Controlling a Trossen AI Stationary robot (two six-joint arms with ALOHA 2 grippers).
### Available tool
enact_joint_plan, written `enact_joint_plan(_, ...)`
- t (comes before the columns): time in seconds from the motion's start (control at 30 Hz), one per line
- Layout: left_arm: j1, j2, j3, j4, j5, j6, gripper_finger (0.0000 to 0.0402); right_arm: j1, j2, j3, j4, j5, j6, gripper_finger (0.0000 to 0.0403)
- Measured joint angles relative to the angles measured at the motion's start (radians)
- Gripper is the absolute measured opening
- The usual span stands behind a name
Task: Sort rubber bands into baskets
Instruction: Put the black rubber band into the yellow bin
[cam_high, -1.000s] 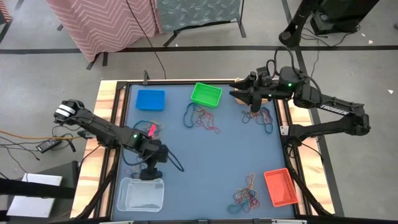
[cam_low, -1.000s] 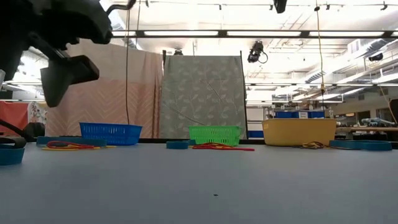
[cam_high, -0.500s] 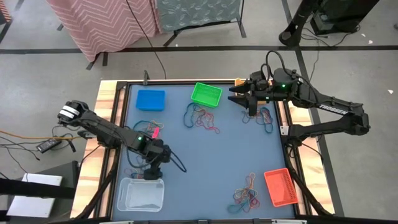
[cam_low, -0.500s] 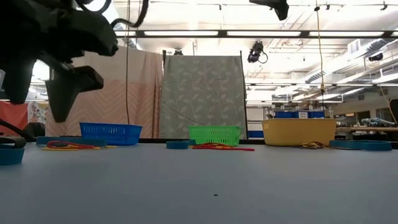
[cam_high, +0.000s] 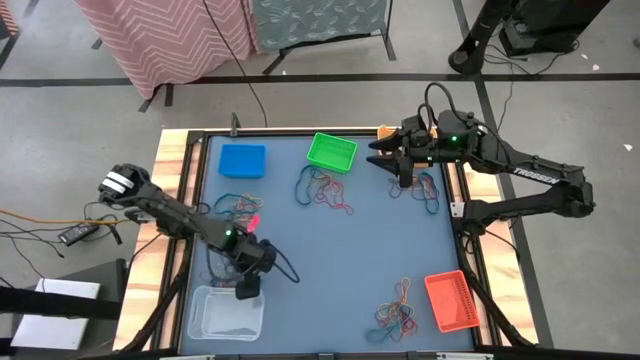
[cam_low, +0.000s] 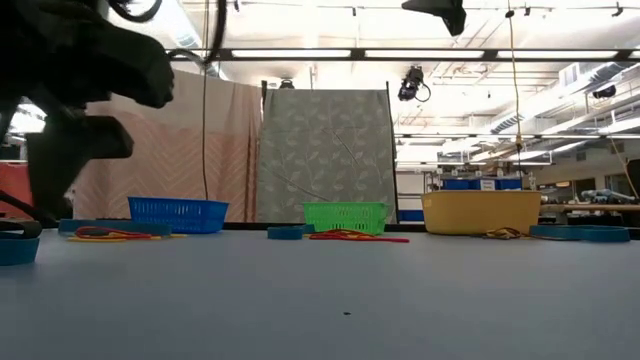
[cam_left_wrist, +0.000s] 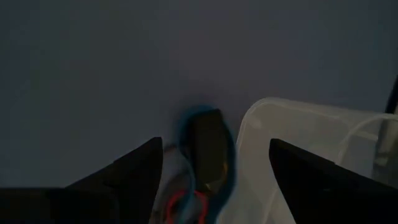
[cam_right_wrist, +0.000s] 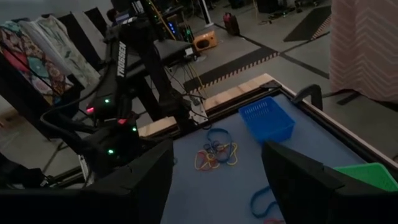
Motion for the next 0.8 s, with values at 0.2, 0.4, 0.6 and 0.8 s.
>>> enact_joint_plan(0.2,-0.048,0.000,0.000,0.012,-0.006,-0.048,0.0296,0.000,0.000,0.000,-0.004,0.000,-0.017,0.0254)
enact_joint_plan(0.4,-0.062,0.000,0.000,0.006,-0.070,-0.049,0.0296,0.000,0.000,0.000,-0.004,0.000,-0.019,0.0255)
enact_joint_plan(0.6,-0.063,0.000,0.000,0.006,-0.086,-0.049,0.0290,0.000,0.000,0.000,-0.003,0.000,-0.019,0.0254)
enact_joint_plan(0.8,-0.081,0.030,0.000,0.009,-0.090,-0.061,0.0273,0.000,-0.001,0.000,-0.003,0.000,-0.015,0.0255)
